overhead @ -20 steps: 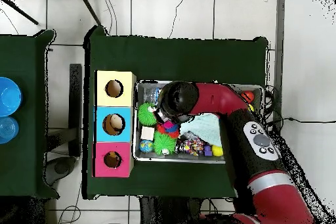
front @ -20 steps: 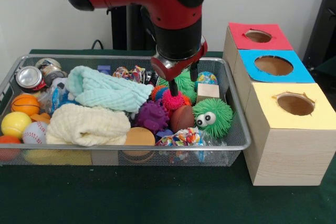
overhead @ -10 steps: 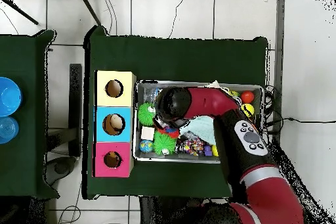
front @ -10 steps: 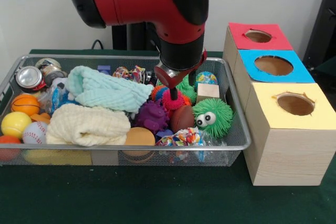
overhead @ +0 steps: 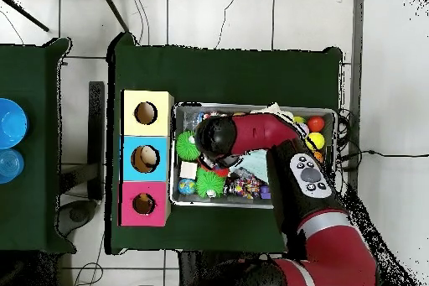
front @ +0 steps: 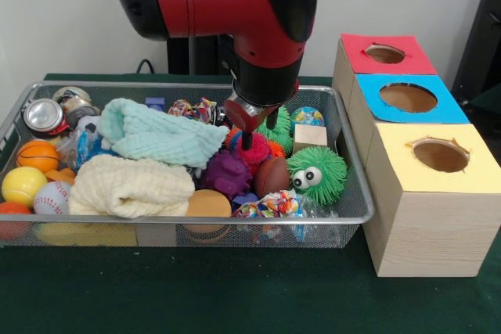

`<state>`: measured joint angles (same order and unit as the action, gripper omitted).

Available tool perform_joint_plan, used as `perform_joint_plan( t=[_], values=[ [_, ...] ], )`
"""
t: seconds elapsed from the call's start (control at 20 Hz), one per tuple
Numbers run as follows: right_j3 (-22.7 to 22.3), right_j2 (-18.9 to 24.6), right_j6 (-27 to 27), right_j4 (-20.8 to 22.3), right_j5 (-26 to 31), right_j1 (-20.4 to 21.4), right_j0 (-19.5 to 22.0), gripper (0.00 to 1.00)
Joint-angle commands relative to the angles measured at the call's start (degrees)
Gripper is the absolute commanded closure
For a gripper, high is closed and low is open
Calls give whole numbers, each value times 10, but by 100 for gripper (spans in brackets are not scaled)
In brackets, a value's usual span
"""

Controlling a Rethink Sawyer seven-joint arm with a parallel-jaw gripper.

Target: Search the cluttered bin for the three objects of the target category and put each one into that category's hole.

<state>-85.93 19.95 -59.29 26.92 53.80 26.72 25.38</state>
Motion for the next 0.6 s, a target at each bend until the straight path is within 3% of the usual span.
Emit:
perform_joint_plan(
  t=[0.05,0.25,0.6],
  values=[
    [20,-21,-10,32,23,-34,5,0],
    [12,-4,-6,21,2,-58,17,0],
    [13,-7,-1,32,0,-51,16,0]
  ],
)
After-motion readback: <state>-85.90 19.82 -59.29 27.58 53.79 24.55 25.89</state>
